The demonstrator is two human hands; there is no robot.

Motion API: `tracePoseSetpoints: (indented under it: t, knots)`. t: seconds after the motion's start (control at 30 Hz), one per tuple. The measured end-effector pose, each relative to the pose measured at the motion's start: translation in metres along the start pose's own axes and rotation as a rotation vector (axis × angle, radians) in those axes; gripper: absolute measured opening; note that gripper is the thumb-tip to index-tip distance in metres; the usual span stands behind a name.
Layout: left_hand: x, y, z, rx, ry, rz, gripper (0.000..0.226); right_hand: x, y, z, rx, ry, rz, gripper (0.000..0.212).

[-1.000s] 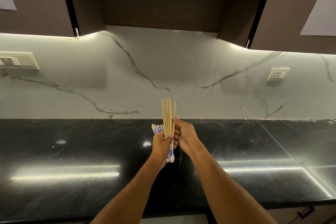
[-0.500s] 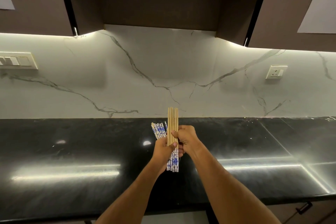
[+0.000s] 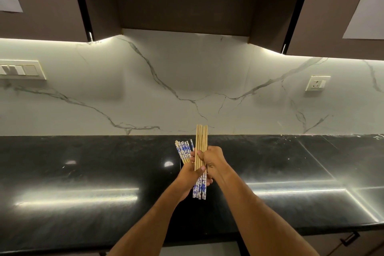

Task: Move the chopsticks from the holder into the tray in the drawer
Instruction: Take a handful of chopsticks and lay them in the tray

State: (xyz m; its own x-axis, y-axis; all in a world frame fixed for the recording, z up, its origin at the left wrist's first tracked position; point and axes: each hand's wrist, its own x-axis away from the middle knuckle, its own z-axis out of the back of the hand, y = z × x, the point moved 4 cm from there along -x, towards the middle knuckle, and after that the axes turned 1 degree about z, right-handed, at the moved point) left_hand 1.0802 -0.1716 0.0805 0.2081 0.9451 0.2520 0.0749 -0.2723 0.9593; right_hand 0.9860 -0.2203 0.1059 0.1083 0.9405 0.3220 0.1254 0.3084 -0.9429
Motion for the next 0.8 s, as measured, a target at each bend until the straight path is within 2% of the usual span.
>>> tracePoseSetpoints:
  t: [0.13,0.2,0.27,0.33,0.37,0.43,0.47,0.53,0.6,0.67,0.8]
  knots:
    - [0.002,0.002,0.008,-0.236,0.072,-0.003,0.020,-0.001,-0.006,0.003,-0.024,-0.023,-0.013,0.012]
    - [0.005,0.010,0.020,-0.315,0.205,-0.045,0.025,0.001,-0.010,0.008,0.005,-0.045,-0.029,0.014]
    - [0.011,0.027,0.037,-0.460,0.416,-0.192,0.030,0.002,-0.010,0.013,0.096,-0.086,-0.049,0.015]
    - [0.016,0.047,0.048,-0.710,0.520,-0.459,0.043,0.005,-0.008,0.017,0.329,-0.145,-0.053,0.014]
    - [0.017,0.054,0.048,-0.861,0.479,-0.593,0.050,0.007,-0.006,0.018,0.493,-0.182,-0.043,0.014]
    - [0.016,0.060,0.039,-1.226,0.234,-0.768,0.056,0.012,-0.001,0.015,0.759,-0.261,-0.002,0.016]
    - [0.015,0.057,0.034,-1.421,0.101,-0.802,0.054,0.014,0.001,0.012,0.829,-0.292,0.021,0.017]
    - [0.009,0.049,0.026,-1.725,-0.044,-0.719,0.039,0.018,0.004,0.004,0.912,-0.314,0.061,0.020]
    - [0.000,0.045,0.027,-1.797,-0.066,-0.414,0.027,0.021,0.007,-0.002,0.966,-0.290,0.100,0.030]
    - [-0.002,0.041,0.030,-1.681,-0.131,-0.181,0.027,0.022,0.011,-0.004,1.016,-0.287,0.130,0.032]
    - [0.004,0.029,0.031,-1.383,-0.272,-0.109,0.021,0.025,0.019,-0.004,1.258,-0.357,0.183,0.030]
